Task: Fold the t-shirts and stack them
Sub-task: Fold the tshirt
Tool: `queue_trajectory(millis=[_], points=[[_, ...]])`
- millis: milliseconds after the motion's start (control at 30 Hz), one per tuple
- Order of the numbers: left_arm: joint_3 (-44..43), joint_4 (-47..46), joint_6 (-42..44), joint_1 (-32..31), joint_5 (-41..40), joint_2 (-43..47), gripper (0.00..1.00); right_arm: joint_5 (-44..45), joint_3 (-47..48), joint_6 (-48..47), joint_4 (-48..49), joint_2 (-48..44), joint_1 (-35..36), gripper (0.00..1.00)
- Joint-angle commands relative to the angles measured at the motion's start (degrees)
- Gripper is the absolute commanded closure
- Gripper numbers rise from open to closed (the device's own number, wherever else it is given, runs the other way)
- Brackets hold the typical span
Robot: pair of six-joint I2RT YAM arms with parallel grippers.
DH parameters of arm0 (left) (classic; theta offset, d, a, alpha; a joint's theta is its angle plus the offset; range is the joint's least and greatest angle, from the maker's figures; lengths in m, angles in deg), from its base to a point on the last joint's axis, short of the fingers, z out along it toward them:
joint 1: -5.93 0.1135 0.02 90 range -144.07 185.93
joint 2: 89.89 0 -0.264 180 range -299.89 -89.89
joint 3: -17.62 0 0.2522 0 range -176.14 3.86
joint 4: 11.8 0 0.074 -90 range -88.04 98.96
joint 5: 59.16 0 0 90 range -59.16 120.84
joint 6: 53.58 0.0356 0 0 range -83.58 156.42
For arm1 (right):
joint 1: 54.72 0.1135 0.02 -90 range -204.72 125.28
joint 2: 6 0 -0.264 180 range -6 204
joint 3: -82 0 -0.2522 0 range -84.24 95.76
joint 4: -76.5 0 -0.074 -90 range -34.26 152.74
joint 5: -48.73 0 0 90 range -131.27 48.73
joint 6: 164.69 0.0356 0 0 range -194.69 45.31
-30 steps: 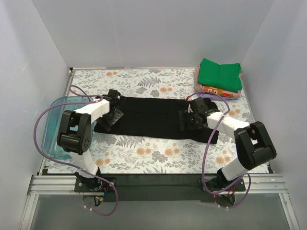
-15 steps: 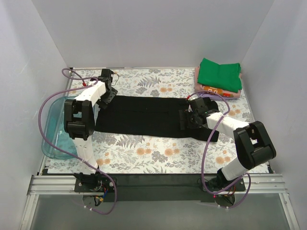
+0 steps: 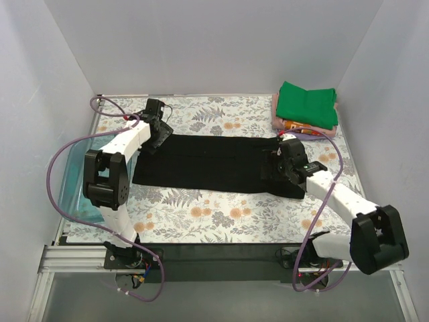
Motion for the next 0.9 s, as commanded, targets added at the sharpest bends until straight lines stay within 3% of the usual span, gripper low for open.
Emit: queue_trajectory(millis=[0,167,367,600,867], points=[[5.33,-4.13,1.65,-1.60,2.20,2.96,0.30,2.74,-2.88,6.86,-1.24,-2.81,-2.78,0.01],[8.07,-4.57,1.83,-2.05,2.47,-1.34,0.30,3.36,-0.52,7.06,-0.63,2.97,-7.53,0.02],[13.33,-3.27,1.30,-3.10,5.45,-2.85,0.34,-0.06,4.14,3.46,1.66,14.47,-7.53,0.02],[25.90,-4.57,-2.13,-5.29,8.27,7.86,0.35,-4.37,6.69,0.20,4.03,23.72,-2.44,0.02],[38.56,-3.25,-7.74,-12.32,8.97,18.94,0.35,-7.52,19.76,-3.66,4.21,35.14,4.33,0.02]])
